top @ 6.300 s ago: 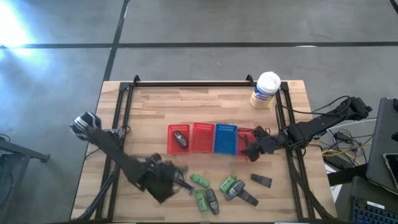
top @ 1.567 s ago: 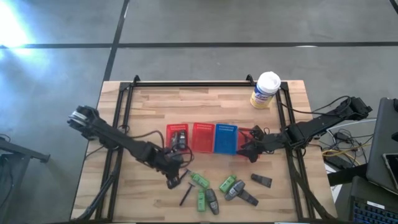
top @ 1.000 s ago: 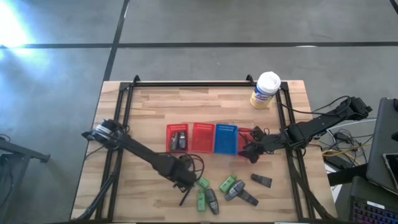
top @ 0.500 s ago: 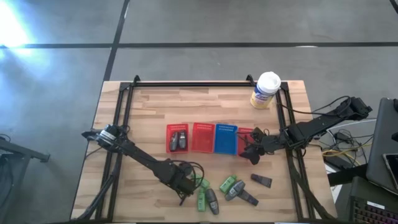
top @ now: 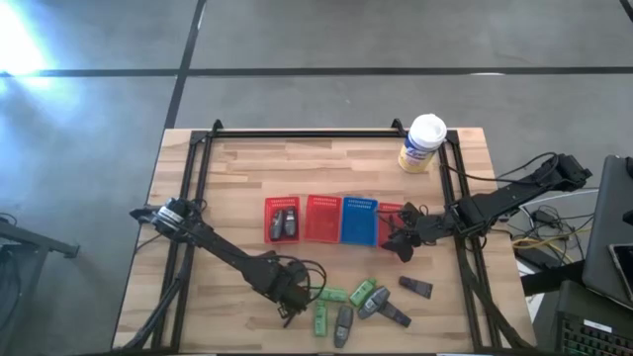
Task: Pick & Place Travel size toiletries
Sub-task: Put the blue razor into the right orange basket
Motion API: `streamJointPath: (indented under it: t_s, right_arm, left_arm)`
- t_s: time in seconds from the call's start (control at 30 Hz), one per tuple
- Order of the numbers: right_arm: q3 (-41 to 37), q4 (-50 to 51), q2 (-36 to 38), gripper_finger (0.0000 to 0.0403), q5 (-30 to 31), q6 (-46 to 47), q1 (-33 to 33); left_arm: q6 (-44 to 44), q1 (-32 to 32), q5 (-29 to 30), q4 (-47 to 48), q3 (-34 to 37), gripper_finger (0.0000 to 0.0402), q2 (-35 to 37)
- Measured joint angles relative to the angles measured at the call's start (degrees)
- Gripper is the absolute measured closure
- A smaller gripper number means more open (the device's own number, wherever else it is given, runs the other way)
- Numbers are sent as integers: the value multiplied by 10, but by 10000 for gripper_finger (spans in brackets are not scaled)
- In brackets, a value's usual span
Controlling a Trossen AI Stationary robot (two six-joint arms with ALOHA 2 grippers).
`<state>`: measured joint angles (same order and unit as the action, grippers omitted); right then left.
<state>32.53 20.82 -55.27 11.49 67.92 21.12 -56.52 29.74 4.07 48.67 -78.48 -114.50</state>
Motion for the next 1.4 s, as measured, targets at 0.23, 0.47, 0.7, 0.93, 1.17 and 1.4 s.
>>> streamJointPath:
  t_s: [0.23,0.47,0.7,0.93,1.17,1.4]
  right_arm:
    - [0,-9,0,145,0,-5,0]
    - [0,-62,0,127,0,-22,0]
    - [0,-239,0,114,-13,-91,-5]
    - [0,-368,-3,109,-10,-130,-49]
    - [34,-361,-36,122,-20,-149,-76]
    - [77,-360,-87,117,-25,-174,-77]
  left_arm:
    - [-6,-7,42,14,13,381,55]
    - [-44,-22,91,-62,80,381,165]
    - [-22,-60,209,-392,197,381,320]
    - [27,-119,213,-721,290,381,357]
    - [31,-161,121,-757,250,381,292]
    - [66,-199,37,-776,171,381,222]
